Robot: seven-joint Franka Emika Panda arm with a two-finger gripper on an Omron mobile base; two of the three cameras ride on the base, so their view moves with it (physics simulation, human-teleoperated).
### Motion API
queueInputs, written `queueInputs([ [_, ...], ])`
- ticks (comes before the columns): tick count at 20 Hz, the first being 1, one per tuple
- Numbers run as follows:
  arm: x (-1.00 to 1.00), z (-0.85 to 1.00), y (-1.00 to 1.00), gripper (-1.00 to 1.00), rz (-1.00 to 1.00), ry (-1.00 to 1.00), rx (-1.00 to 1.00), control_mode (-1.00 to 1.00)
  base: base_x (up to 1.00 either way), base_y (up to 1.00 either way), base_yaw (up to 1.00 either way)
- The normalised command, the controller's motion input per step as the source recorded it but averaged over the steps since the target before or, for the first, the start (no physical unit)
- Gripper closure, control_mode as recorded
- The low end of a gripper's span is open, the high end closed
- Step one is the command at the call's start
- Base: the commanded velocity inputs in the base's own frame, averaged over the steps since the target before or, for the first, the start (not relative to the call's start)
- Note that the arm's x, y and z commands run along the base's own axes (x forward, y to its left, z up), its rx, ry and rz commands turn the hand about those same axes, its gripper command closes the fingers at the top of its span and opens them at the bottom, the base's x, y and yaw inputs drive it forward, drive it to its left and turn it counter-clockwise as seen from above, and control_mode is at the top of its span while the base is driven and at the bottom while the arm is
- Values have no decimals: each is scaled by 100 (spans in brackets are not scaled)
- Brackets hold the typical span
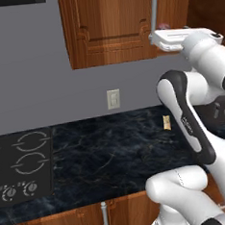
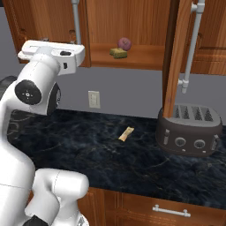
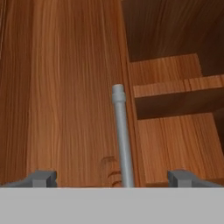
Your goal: Pick the dish brush and sponge from the cabinet and place them on the counter.
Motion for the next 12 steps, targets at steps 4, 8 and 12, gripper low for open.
queueInputs([
  [4,35,0,-7,-100,0,0,1,-100,0,0,0],
  [8,37,0,-1,-100,0,0,0,-100,0,0,0],
  [12,34,0,0,-100,0,0,1,-100,0,0,0],
])
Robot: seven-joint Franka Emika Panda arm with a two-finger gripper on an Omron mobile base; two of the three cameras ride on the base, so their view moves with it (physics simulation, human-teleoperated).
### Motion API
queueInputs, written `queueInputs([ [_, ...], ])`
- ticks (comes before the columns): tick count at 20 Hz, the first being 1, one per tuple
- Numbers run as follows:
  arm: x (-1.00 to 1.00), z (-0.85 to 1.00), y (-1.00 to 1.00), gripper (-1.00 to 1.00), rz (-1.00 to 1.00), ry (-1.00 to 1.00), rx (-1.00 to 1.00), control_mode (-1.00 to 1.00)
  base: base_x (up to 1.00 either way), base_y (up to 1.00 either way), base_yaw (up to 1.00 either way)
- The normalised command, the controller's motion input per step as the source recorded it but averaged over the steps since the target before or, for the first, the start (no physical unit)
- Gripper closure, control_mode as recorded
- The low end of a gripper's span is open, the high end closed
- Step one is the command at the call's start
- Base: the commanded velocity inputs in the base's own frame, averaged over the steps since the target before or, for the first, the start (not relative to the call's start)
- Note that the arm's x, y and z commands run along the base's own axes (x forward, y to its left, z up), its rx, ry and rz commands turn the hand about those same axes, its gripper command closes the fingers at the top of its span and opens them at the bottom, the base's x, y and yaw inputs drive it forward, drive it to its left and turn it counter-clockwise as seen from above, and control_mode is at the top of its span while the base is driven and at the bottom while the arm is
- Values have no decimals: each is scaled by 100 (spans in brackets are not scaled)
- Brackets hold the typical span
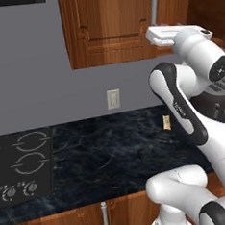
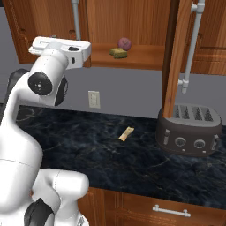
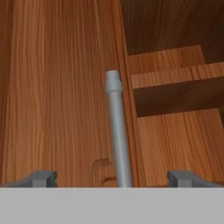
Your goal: Pick the dish brush and sponge from the cabinet and place them on the counter.
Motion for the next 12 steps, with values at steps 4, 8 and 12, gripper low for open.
queueInputs([
  [4,31,0,-2,-100,0,0,1,-100,0,0,0],
  [8,30,0,-1,-100,0,0,1,-100,0,0,0],
  [12,28,0,-3,-100,0,0,1,-100,0,0,0],
])
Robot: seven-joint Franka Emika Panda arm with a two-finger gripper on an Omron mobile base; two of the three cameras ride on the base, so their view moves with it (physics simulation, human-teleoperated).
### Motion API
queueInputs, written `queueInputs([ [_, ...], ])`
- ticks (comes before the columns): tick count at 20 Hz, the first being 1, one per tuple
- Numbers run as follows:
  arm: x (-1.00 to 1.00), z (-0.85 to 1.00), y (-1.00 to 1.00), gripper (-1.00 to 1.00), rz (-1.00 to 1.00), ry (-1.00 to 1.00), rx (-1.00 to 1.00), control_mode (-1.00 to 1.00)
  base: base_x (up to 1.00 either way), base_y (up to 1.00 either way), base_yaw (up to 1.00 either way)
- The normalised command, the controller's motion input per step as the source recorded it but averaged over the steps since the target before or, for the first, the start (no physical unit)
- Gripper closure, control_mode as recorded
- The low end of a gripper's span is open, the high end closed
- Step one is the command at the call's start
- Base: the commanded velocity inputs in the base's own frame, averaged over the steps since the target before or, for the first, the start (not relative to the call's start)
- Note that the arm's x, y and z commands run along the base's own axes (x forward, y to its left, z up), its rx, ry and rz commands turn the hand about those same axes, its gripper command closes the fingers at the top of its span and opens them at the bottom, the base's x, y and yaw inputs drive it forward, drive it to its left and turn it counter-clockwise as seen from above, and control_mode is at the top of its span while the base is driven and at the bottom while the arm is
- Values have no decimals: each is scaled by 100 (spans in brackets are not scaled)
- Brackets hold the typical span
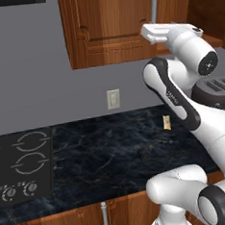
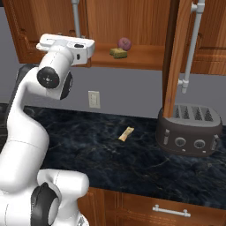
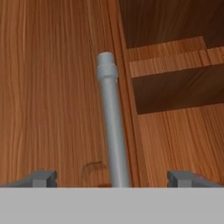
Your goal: Pick the dish brush and sponge from the cabinet and place them on the counter.
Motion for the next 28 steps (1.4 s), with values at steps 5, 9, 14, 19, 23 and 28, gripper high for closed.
queueInputs([
  [5,29,0,-6,-100,0,0,2,-100,0,0,0],
  [9,35,0,0,-100,0,0,1,-100,0,0,0],
  [14,38,0,0,-100,0,0,0,-100,0,0,0],
  [19,37,0,0,-100,0,0,0,-100,0,0,0],
  [23,39,0,0,-100,0,0,0,-100,0,0,0],
  [28,45,0,0,100,0,3,0,-100,0,0,0],
])
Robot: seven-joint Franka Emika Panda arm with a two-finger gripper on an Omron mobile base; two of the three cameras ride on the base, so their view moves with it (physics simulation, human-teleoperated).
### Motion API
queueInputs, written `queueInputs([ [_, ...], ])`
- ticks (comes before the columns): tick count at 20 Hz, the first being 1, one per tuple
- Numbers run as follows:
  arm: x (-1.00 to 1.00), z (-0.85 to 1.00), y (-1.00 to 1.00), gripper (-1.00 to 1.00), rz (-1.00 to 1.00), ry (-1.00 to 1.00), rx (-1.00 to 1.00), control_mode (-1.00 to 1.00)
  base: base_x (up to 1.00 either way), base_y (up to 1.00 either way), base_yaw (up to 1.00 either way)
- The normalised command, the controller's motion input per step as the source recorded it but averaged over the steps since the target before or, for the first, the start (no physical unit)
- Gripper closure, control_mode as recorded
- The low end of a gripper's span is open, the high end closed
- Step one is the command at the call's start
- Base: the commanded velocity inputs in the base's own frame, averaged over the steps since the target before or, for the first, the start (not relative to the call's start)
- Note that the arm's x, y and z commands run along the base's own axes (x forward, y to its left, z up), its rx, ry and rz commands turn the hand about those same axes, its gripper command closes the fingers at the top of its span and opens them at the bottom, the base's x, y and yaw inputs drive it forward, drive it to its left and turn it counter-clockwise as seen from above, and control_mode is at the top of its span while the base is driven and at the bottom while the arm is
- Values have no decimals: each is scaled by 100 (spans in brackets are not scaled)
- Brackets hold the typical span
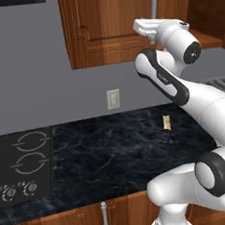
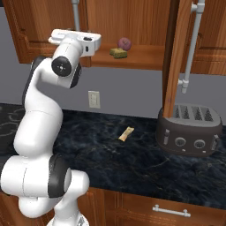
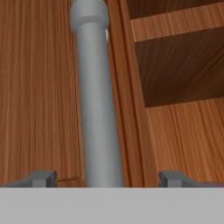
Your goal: Pick the dish brush and sponge from the cabinet and place them on the counter.
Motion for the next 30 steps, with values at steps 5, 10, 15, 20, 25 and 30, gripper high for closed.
queueInputs([
  [5,36,-4,11,100,0,13,2,-100,0,0,0],
  [10,38,-25,27,100,0,23,0,-100,0,0,0],
  [15,39,-36,35,100,0,29,0,-100,0,0,0],
  [20,30,-38,28,100,0,29,-1,-100,0,0,0],
  [25,3,-47,44,100,0,22,-3,-100,0,0,0],
  [30,-2,-56,61,100,-2,17,-7,-100,0,0,0],
])
